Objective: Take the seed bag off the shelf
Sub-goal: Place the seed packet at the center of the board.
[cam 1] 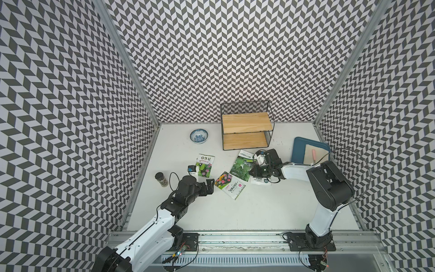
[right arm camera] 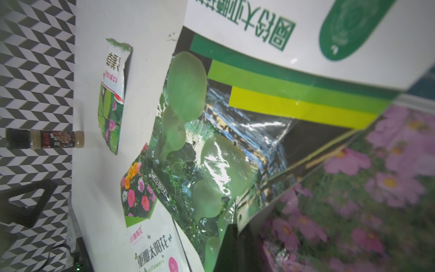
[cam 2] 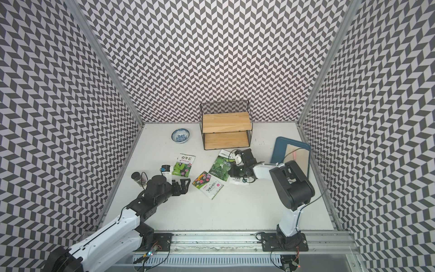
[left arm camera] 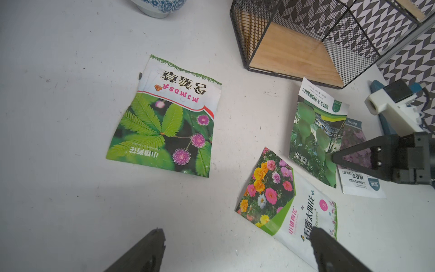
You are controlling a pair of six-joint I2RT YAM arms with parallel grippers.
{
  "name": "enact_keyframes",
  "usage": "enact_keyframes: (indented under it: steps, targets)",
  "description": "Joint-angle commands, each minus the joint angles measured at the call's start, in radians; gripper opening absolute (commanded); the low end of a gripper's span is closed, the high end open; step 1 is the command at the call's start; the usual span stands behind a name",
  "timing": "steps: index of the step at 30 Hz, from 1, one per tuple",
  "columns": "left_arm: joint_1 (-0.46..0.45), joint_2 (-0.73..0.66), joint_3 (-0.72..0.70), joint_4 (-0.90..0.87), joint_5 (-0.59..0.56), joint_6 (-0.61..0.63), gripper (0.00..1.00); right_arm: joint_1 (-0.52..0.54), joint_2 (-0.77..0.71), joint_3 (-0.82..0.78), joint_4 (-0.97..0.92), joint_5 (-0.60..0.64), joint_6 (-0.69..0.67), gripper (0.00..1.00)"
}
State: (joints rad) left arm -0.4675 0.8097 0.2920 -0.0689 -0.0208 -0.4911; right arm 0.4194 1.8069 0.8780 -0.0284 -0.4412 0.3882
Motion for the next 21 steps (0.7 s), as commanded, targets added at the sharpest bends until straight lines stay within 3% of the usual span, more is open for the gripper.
enact_keyframes:
  steps: [1,13,21]
  targets:
    - [-0.011,-0.002,0.038,-0.013,0.001,0.002,1.0,-0.017,-0.006,-0.033,-0.171,0.109,-0.066,0.0]
    - [-0.021,-0.023,0.044,-0.039,-0.002,0.005,1.0,-0.074,-0.083,-0.021,-0.302,0.212,-0.147,0.0]
    - [-0.023,-0.024,0.049,-0.044,-0.002,0.006,1.0,-0.074,-0.154,0.014,-0.367,0.29,-0.123,0.42]
